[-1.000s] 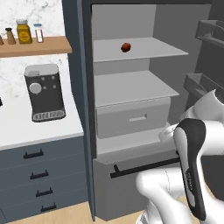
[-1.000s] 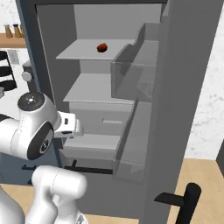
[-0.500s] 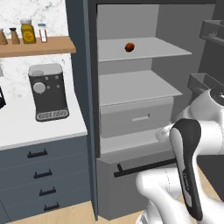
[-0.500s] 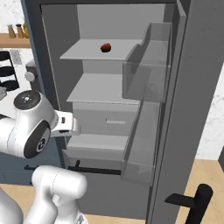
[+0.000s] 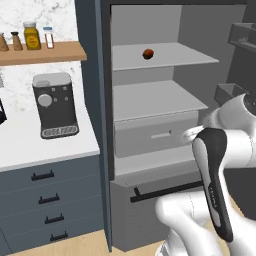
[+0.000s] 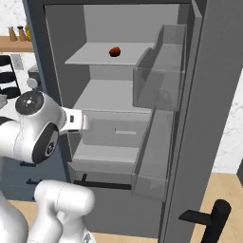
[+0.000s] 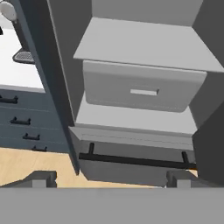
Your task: Place one bell pepper and one steak in each tupperware on the nearby counter, to pack two identical lunches.
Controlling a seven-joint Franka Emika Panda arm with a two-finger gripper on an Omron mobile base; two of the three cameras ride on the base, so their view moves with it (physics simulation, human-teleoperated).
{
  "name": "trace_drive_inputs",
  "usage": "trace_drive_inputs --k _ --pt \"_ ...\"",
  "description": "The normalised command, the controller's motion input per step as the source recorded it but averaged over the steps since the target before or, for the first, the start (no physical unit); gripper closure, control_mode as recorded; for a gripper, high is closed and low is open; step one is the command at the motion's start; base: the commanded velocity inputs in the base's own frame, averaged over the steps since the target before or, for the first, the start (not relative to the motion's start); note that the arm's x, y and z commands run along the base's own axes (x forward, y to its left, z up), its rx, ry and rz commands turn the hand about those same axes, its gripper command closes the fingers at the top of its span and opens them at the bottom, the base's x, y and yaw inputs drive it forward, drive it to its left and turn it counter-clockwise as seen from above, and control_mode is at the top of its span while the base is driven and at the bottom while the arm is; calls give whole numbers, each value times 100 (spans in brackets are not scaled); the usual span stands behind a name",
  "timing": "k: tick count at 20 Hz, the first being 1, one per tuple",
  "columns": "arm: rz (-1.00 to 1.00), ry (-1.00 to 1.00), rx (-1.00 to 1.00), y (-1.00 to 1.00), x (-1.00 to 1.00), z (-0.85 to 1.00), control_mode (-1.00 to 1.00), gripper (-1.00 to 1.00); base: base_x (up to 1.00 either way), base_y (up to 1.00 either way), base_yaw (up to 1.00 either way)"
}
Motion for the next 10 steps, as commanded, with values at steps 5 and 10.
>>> trace_drive_inputs --k 5,10 --pt "-9 -18 10 -31 43 63 -100 -100 0 0 0" --pt "-6 -28 4 1 49 57 -100 -100 0 0 0"
